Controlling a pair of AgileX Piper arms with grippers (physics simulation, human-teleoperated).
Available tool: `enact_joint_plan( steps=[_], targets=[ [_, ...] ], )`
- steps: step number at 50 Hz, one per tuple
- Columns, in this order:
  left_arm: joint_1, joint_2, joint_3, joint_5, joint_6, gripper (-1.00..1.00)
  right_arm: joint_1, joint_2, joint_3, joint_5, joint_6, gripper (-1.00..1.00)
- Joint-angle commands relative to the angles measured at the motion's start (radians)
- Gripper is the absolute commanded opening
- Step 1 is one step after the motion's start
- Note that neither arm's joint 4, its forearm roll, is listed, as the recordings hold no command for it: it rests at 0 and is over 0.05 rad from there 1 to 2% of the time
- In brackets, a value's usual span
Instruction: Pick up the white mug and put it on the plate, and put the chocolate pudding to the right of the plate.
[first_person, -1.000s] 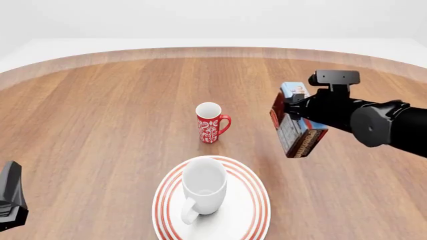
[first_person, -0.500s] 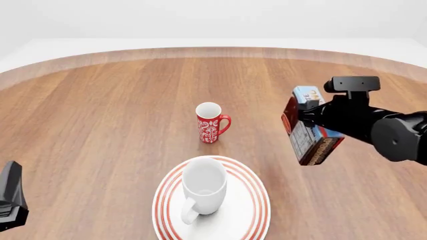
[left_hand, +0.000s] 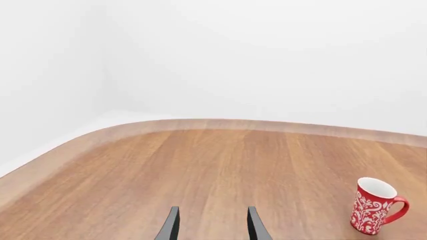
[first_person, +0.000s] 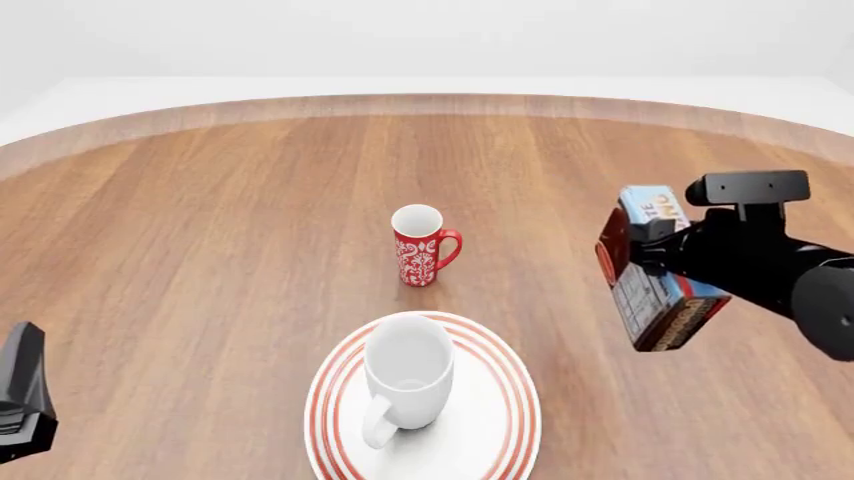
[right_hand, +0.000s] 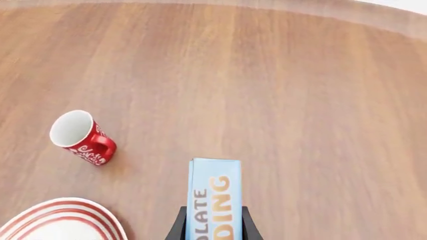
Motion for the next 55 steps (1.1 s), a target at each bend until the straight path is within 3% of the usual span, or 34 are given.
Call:
enact_joint_plan(
  steps=[1,24,55],
  targets=[
    [-0.001,0.000,0.001,0.000,0.003,1.00,-0.049,-0.060,0.037,0.019,-0.008,-1.00],
    [-0.002,0.000,0.001,0.002,0.005,1.00,-0.083,-0.184,0.137,0.068,-0.054,-1.00],
    [-0.006,0.000,0.002,0.002,0.008,1.00,-0.100,-0.220,0.246,0.062,-0.085,-1.00]
  ],
)
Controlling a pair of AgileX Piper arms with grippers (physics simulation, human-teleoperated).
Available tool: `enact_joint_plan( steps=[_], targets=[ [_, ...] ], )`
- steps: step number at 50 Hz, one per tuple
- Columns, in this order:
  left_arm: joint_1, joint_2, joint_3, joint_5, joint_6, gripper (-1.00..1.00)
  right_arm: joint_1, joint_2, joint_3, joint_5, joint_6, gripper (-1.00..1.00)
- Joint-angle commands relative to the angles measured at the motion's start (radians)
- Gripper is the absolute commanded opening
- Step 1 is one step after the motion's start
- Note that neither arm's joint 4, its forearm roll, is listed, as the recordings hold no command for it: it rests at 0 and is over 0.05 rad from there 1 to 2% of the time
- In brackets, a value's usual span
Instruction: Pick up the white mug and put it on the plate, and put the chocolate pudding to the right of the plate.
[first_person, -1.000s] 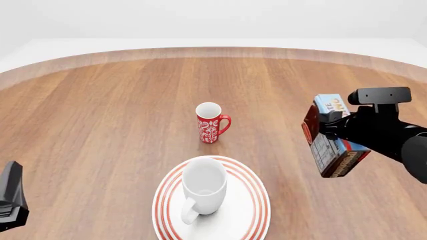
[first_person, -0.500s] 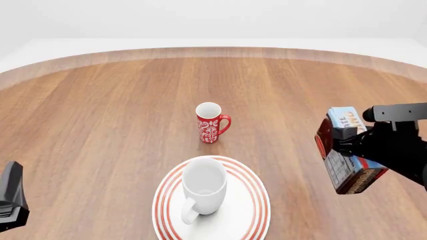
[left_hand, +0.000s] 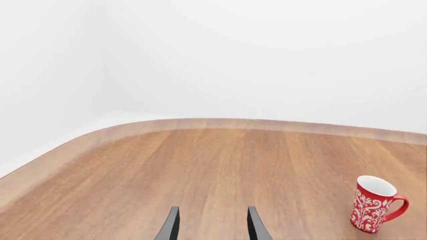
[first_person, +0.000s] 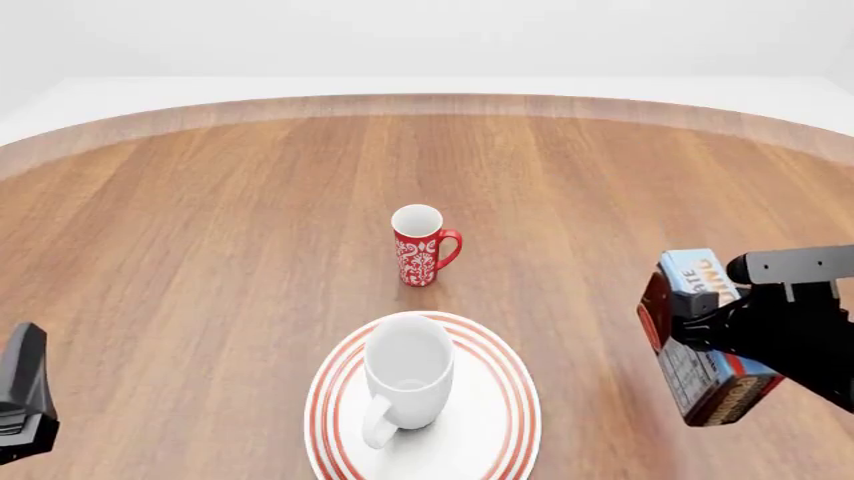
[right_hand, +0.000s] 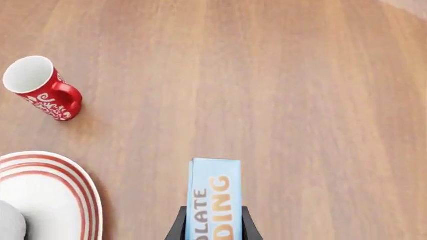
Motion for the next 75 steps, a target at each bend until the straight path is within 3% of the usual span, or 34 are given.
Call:
enact_joint_plan(
  steps=[1,26,59,60,75],
  targets=[
    [-0.001,0.000,0.001,0.000,0.001,1.00,-0.005,-0.019,0.022,0.010,0.007,-1.00],
    [-0.003,0.000,0.001,-0.001,0.001,1.00,-0.009,0.061,0.146,-0.117,-0.028,-1.00],
    [-0.003,0.000,0.001,-0.001,0.001,1.00,-0.011,0.098,0.165,-0.154,-0.042,-1.00],
    [-0.003,0.000,0.001,-0.001,0.002,1.00,-0.010,0.099,0.164,-0.154,-0.040,1.00],
    [-0.003,0.000,0.001,-0.001,0.002,1.00,-0.002,0.083,0.144,-0.128,-0.032,1.00]
  ],
)
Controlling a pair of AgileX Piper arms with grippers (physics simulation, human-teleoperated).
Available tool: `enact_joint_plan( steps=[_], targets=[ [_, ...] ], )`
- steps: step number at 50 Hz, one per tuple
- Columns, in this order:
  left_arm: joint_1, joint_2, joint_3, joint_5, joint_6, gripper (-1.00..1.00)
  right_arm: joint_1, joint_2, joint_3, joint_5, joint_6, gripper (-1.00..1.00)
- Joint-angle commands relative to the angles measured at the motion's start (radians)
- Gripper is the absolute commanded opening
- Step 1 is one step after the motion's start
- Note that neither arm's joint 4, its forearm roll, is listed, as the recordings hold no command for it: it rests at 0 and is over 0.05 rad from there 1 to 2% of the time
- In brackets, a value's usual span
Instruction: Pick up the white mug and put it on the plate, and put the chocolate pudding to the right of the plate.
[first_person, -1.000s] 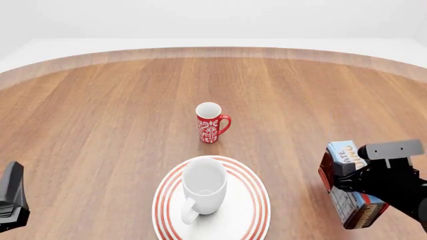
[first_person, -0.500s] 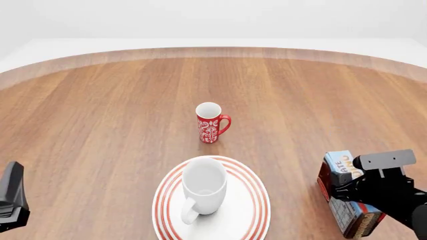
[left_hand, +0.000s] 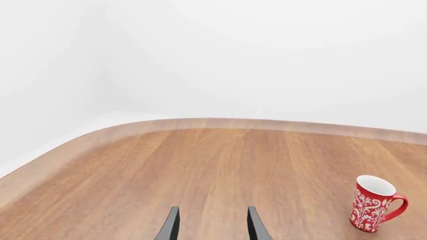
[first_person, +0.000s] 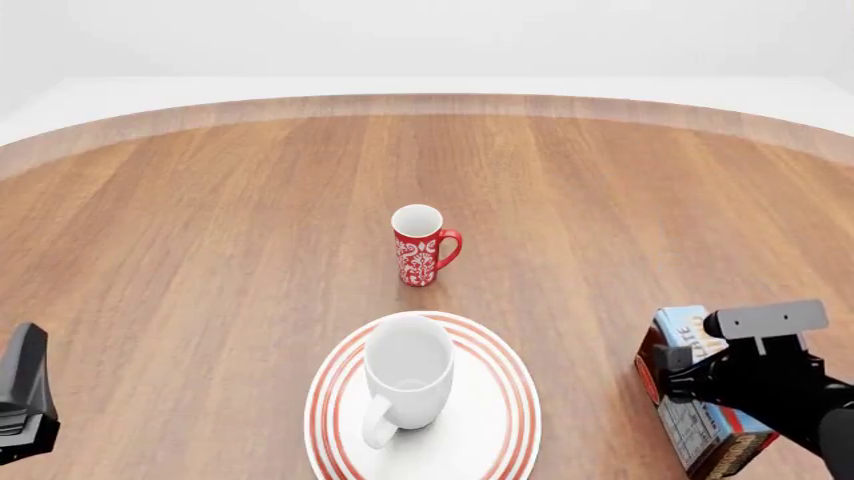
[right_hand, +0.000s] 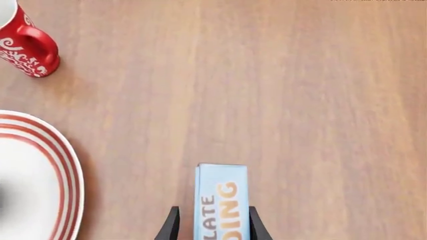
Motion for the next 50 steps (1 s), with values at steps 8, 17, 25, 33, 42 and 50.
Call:
enact_joint_plan(
  steps=[8,17,25,33,42,50],
  targets=[
    [0.000,0.000,0.000,0.000,0.000,1.00,0.005,-0.079,-0.074,0.107,0.033,1.00],
    [0.000,0.000,0.000,0.000,0.000,1.00,0.013,-0.142,-0.136,0.188,0.059,1.00],
    [0.000,0.000,0.000,0.000,0.000,1.00,0.021,-0.171,-0.175,0.227,0.087,1.00],
    [0.000,0.000,0.000,0.000,0.000,1.00,0.024,-0.210,-0.218,0.264,0.107,1.00],
    [0.000,0.000,0.000,0.000,0.000,1.00,0.038,-0.270,-0.289,0.334,0.133,1.00],
    [0.000,0.000,0.000,0.000,0.000,1.00,0.043,-0.311,-0.347,0.386,0.152,1.00]
  ],
)
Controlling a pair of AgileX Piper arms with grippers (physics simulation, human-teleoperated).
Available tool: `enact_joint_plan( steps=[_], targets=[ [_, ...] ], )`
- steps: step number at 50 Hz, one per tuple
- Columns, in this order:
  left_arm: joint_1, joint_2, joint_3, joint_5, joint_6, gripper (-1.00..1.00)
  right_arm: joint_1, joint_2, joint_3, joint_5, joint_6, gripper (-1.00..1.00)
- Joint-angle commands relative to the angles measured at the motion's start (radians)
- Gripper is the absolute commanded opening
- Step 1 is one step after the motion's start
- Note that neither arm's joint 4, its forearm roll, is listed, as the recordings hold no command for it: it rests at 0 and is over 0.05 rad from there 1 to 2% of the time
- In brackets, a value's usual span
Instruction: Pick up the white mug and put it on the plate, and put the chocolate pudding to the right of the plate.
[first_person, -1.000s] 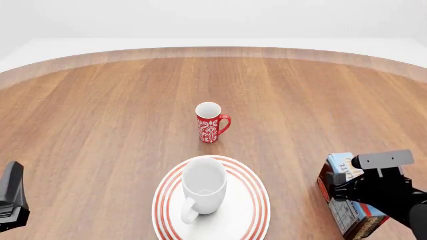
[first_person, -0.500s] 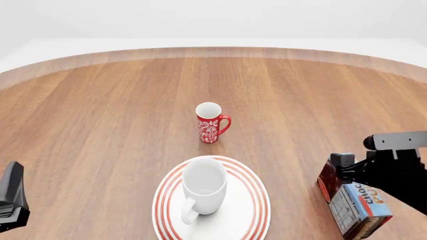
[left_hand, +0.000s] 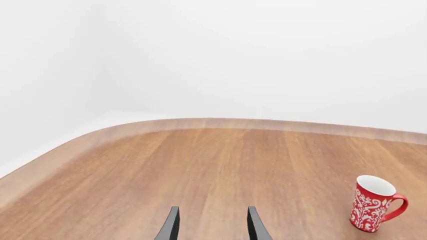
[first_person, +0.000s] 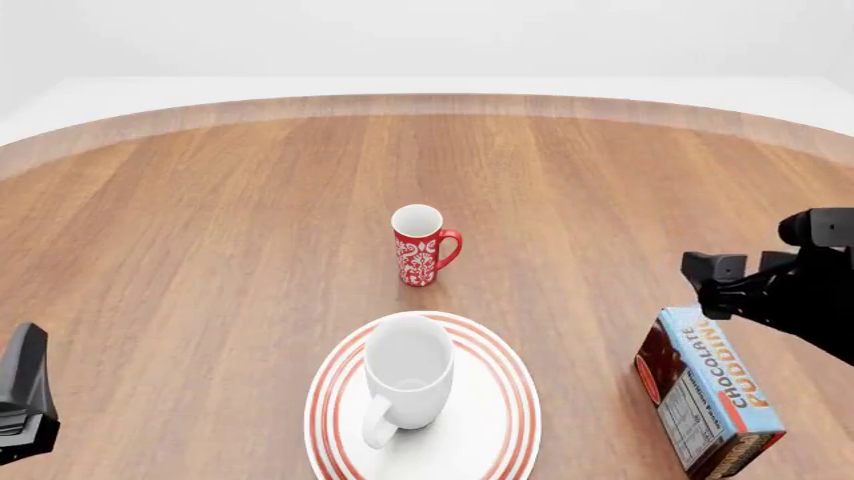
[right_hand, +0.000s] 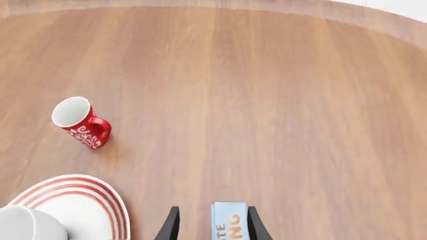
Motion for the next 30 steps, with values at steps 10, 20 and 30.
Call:
enact_joint_plan(
  steps=[10,20,30],
  targets=[
    [0.000,0.000,0.000,0.000,0.000,1.00,0.011,-0.090,-0.107,0.095,0.039,1.00],
    [0.000,0.000,0.000,0.000,0.000,1.00,0.013,-0.143,-0.113,0.099,0.046,1.00],
    [0.000,0.000,0.000,0.000,0.000,1.00,0.035,-0.254,-0.079,0.078,0.077,1.00]
  ],
)
